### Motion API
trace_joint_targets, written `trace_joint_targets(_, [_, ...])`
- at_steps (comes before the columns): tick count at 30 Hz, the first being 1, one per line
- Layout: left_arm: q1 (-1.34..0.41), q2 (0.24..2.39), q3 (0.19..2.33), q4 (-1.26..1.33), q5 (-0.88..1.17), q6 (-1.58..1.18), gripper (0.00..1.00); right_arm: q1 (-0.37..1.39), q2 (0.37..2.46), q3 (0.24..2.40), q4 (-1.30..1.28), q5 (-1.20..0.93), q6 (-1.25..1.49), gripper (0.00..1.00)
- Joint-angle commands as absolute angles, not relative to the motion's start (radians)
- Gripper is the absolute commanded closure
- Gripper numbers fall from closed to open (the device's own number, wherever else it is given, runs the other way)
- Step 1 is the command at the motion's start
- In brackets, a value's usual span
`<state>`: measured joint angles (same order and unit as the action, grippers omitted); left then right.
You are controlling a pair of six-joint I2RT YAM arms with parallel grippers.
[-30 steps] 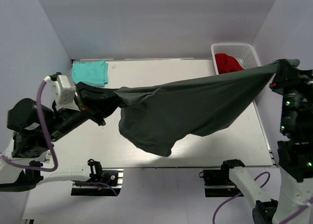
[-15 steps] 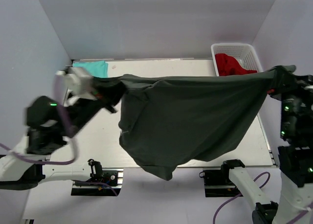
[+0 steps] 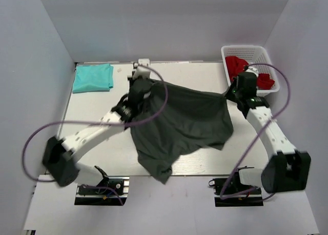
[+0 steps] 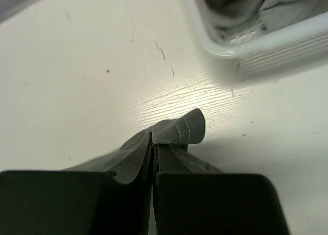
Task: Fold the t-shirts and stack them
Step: Flatten out the tshirt
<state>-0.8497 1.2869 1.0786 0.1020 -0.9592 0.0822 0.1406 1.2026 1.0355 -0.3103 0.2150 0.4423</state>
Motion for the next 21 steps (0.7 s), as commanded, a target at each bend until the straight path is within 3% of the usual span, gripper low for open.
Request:
trace_joint_targets(1, [-0.691, 1.509, 1.216, 0.014, -0.899, -0.135, 1.0, 0.144, 1.308, 1.089, -0.118, 0.155, 0.44, 1.0])
trace_joint_targets(5, [-0.546, 1.75, 1.337, 0.008, -0.702, -0.161, 1.0, 0.152, 1.503, 1.207, -0.078, 0.143, 0.407, 1.0])
trace_joint_targets(13, [-0.361, 2.112, 1.765, -0.066, -0.627, -0.152, 1.0, 0.189, 1.959, 1.62, -0.106, 0.117, 0.321, 1.0])
trace_joint_targets(14, [-0.345, 2.147, 1.814, -0.098, -0.609, -0.166, 0.7, 0.193, 2.021, 1.738, -0.115, 0.115, 0.295, 1.0])
trace_joint_targets(16, [-0.31, 2.241, 1.968, -0.208, -0.557, -0.178, 0.07, 0.207, 2.112, 1.816, -0.176, 0.114, 0.275, 0.75])
trace_joint_targets(17, [-0.31, 2.264, 2.017, -0.254, -0.54, -0.199, 0.0, 0.213, 2.127, 1.895, -0.195, 0.109, 0.255, 0.65])
trace_joint_targets(18, [-0.298, 2.279, 2.087, -0.294, -0.52, -0.199, 0.0, 0.216, 2.125, 1.901, -0.221, 0.106, 0.25, 0.43])
trace_joint_targets(21, [-0.288, 2.237, 2.061, -0.382, -0.454, -0.218, 0.0, 0.233, 2.076, 1.801, -0.172, 0.091, 0.232, 0.1])
